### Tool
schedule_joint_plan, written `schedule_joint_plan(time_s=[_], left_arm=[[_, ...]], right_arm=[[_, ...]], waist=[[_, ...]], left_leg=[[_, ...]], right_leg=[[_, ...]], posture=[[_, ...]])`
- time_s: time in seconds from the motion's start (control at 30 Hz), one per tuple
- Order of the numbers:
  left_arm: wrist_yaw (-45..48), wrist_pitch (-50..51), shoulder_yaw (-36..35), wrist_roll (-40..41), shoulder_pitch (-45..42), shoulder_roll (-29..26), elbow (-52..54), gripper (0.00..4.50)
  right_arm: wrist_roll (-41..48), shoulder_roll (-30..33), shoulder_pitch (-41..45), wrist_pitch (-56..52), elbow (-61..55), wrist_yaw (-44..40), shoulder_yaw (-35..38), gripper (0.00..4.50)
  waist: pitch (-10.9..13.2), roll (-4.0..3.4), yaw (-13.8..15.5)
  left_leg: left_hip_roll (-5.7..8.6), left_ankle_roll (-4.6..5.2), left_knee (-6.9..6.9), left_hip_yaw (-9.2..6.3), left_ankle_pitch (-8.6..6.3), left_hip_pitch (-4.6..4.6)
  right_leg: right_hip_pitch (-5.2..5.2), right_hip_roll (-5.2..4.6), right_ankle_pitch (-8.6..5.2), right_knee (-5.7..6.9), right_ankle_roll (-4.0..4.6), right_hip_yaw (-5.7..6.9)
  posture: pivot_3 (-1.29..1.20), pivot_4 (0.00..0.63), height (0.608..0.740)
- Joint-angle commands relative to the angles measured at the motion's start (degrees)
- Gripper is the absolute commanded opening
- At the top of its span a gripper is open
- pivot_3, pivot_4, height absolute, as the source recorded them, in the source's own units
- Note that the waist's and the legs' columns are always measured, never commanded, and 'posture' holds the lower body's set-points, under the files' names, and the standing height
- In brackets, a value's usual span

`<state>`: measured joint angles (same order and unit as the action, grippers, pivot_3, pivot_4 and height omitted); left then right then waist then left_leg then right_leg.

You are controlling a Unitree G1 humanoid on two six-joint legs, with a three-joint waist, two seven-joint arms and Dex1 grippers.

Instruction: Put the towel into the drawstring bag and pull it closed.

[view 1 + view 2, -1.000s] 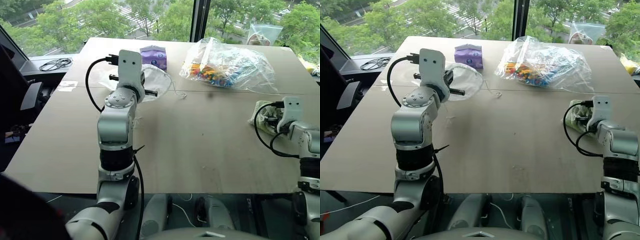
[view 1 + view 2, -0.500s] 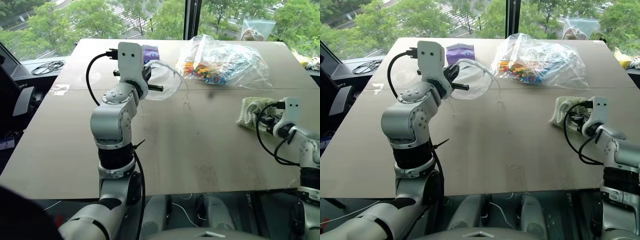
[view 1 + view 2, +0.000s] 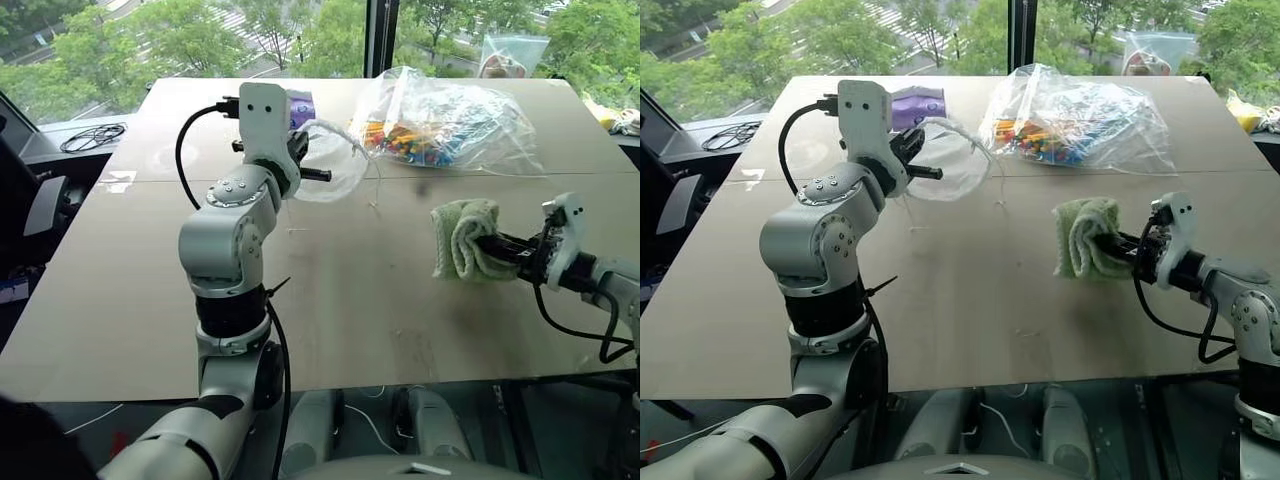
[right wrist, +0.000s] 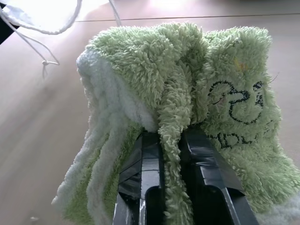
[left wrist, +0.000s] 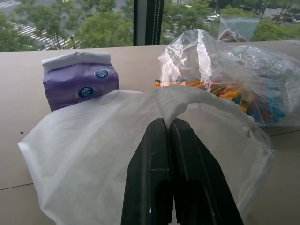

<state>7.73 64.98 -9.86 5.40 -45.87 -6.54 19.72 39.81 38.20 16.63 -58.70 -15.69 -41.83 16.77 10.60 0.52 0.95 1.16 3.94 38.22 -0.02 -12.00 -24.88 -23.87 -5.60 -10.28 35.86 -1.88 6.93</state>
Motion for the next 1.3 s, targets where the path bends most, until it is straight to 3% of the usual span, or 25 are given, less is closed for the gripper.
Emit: schedule_joint_plan(time_s=[0.03,0.27,0.47,0.67,0.93,1.03,1.3], left_arm=[[1.67,-0.93,-0.41,3.24,0.64,-0.02,2.69,0.0],[10.22,-5.34,-2.86,11.15,6.49,-3.65,3.05,0.0],[11.17,-6.6,-5.67,17.16,6.34,-3.38,1.71,0.0],[15.03,-7.51,-2.95,21.54,9.88,-5.45,5.57,0.0],[15.97,-6.77,-1.51,26.07,14.87,-9.07,9.83,0.0],[15.55,-6.53,-1.41,27.52,16.82,-9.52,11.37,0.0],[12.99,-6.5,0.56,30.38,18.0,-7.86,12.07,0.0]], right_arm=[[1.72,1.67,3.36,0.52,-5.58,-1.34,-3.14,0.04],[-0.32,-0.46,17.87,3.62,-8.04,-4.07,-16.87,0.04],[-3.64,-3.05,23.3,6.79,-7.8,-4.98,-24.67,0.04],[-11.39,-4.89,25.07,11.61,-2.54,-4.74,-31.45,0.04],[-11.15,-13.55,27.9,9.07,5.33,4.1,-24.43,0.04],[-6.64,-19.59,27.67,4.59,5.51,9.66,-18.3,0.04],[-7.66,-33.07,25.21,0.85,6.23,24.73,-14.8,0.04]], waist=[[0.03,0.0,-0.03],[0.32,-0.12,-0.17],[0.34,-0.09,0.43],[0.35,-0.08,0.24],[0.4,-0.14,-0.09],[0.41,-0.14,-0.14],[0.42,-0.17,-0.09]], left_leg=[[0.0,0.0,0.0,0.01,0.0,-0.01],[-0.01,0.02,-0.03,0.14,0.02,-0.08],[0.04,0.21,-0.02,0.0,0.13,-0.24],[0.12,0.22,0.01,0.05,0.14,-0.29],[-0.03,0.18,0.0,0.04,0.16,-0.27],[-0.04,0.18,-0.02,0.04,0.16,-0.27],[-0.01,0.18,-0.02,0.14,0.16,-0.26]], right_leg=[[-0.02,0.0,0.0,0.0,0.0,-0.01],[-0.22,0.01,0.01,0.02,0.0,-0.11],[-0.29,0.02,0.0,-0.03,0.0,-0.03],[-0.33,0.0,0.0,-0.03,-0.01,-0.07],[-0.41,0.14,0.01,0.09,0.01,-0.1],[-0.4,0.16,0.01,0.08,0.01,-0.12],[-0.47,0.25,0.02,0.12,0.02,-0.32]], posture=[[0.0,0.15,0.74],[0.0,0.15,0.74],[0.0,0.15,0.74],[0.0,0.15,0.74],[0.0,0.15,0.74],[0.0,0.15,0.74],[0.0,0.15,0.74]])
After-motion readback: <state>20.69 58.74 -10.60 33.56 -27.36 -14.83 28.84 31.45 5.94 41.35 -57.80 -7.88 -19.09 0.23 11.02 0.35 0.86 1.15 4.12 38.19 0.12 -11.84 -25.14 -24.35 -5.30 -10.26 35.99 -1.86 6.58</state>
